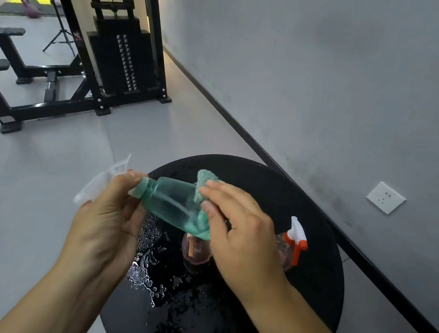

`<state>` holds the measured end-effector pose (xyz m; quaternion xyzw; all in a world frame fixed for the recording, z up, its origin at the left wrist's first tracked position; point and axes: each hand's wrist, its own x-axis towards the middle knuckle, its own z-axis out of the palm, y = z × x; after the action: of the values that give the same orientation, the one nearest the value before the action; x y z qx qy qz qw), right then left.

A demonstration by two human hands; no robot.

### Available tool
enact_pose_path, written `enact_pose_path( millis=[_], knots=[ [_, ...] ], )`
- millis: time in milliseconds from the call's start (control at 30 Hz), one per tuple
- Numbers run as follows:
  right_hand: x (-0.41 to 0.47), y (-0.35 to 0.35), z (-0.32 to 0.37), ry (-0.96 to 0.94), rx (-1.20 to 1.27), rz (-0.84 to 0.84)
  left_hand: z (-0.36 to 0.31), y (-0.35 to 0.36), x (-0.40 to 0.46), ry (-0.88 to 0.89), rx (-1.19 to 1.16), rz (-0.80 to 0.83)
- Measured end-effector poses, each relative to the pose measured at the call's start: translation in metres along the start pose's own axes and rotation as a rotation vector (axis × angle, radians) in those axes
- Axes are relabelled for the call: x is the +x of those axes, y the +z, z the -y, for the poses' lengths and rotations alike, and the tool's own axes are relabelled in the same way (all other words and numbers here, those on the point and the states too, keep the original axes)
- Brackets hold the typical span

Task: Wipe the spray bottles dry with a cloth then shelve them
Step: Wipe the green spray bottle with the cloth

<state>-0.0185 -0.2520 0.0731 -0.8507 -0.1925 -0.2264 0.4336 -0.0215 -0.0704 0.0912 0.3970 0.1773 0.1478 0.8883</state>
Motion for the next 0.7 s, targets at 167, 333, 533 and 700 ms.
enact_pose_path(
  millis=[167,333,533,700],
  knots=[
    [-0.006,0.005,0.009,-0.049,-0.017,0.006,0.008,0.0,-0.004,-0.004,0.023,0.018],
    [-0.001,0.002,0.002,-0.039,-0.003,0.009,-0.001,-0.002,0.0,-0.005,0.013,0.03],
    [-0.003,0.003,0.004,-0.023,-0.005,0.006,0.003,0.0,0.0,0.002,0.012,0.014],
    [0.001,0.0,-0.001,-0.024,0.009,0.012,-0.002,-0.001,0.001,-0.004,-0.01,-0.002]
  ],
)
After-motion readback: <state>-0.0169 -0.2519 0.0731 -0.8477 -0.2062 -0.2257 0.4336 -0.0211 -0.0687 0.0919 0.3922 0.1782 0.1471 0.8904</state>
